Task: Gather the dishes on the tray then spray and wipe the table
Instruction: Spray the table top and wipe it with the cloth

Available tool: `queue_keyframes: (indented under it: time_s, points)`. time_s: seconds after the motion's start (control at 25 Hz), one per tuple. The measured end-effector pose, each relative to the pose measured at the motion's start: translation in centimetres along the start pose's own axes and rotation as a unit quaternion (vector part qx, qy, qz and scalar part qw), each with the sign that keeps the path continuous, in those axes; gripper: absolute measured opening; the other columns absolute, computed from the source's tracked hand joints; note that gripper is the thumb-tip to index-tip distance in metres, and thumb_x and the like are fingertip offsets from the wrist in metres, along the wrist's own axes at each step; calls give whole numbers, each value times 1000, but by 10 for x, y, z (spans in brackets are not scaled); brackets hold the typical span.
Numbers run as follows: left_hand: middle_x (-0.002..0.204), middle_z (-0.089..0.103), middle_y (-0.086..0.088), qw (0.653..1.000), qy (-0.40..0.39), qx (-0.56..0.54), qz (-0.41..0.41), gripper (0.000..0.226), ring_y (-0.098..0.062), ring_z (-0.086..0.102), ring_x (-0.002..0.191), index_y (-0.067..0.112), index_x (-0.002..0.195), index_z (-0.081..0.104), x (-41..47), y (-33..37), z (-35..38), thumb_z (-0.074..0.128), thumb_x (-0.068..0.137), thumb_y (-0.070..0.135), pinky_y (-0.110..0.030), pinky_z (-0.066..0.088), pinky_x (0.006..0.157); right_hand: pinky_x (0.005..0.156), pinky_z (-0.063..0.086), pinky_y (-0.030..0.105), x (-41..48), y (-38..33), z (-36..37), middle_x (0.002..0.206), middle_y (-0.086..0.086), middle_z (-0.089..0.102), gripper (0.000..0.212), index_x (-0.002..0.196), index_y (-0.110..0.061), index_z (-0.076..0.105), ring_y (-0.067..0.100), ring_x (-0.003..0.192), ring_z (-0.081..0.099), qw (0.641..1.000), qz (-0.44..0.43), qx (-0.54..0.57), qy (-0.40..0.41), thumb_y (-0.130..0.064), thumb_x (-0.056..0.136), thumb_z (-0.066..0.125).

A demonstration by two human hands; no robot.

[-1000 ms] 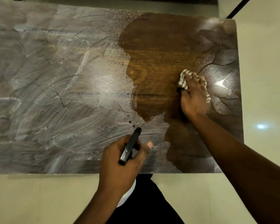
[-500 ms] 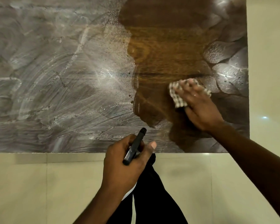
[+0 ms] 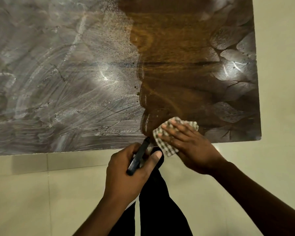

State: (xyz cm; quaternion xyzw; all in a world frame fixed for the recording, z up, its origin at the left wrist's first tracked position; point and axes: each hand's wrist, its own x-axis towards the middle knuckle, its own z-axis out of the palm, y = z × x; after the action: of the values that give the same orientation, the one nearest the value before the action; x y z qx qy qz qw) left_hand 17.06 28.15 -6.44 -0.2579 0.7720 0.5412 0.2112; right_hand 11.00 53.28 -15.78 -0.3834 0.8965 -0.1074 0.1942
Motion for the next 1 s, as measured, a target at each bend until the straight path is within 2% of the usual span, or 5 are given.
queue_keyframes:
  time_s: [0.28, 0.56, 0.72, 0.88, 1.0]
  points:
    - [57, 57, 12, 999, -5, 29, 23, 47, -11, 54, 55, 27, 72, 63, -16, -21, -16, 72, 78, 72, -35, 48, 63, 132, 13, 57, 6, -52, 27, 175, 8, 29, 68, 164, -18, 38, 30, 165, 10, 758, 545, 189, 306, -22, 96, 40]
    - [57, 61, 9, 999, 21, -4, 43, 35, -9, 52, 52, 26, 66, 65, -29, -33, -35, 81, 86, 49, -14, 39, 54, 135, 4, 48, 23, -118, 37, 178, -5, 15, 71, 166, -32, 32, 20, 167, 1, 994, 60, 81, 52, -22, 100, 55]
    - [61, 66, 6, 997, 65, -17, 46, 32, -13, 55, 53, 21, 75, 72, -21, -39, -59, 82, 84, 50, -19, 42, 56, 129, 24, 58, -6, -44, 25, 174, 3, 30, 62, 164, -28, 38, 23, 165, 15, 970, 197, 73, 124, -26, 102, 42]
    - [60, 60, -7, 993, 103, -1, 57, 48, -23, 54, 55, 14, 67, 63, -14, -40, -74, 75, 86, 56, -32, 43, 58, 134, 10, 52, 40, -54, 15, 173, 11, 33, 71, 162, -14, 42, 35, 163, 18, 755, 548, 194, 304, -25, 92, 40]
    - [55, 56, -12, 994, 102, 8, 47, 55, -26, 55, 52, 11, 62, 55, -10, -42, -80, 76, 88, 55, -42, 49, 62, 135, 4, 49, 92, -124, 21, 177, 9, 21, 75, 166, -17, 32, 33, 165, 8, 820, 488, 182, 235, -25, 92, 40]
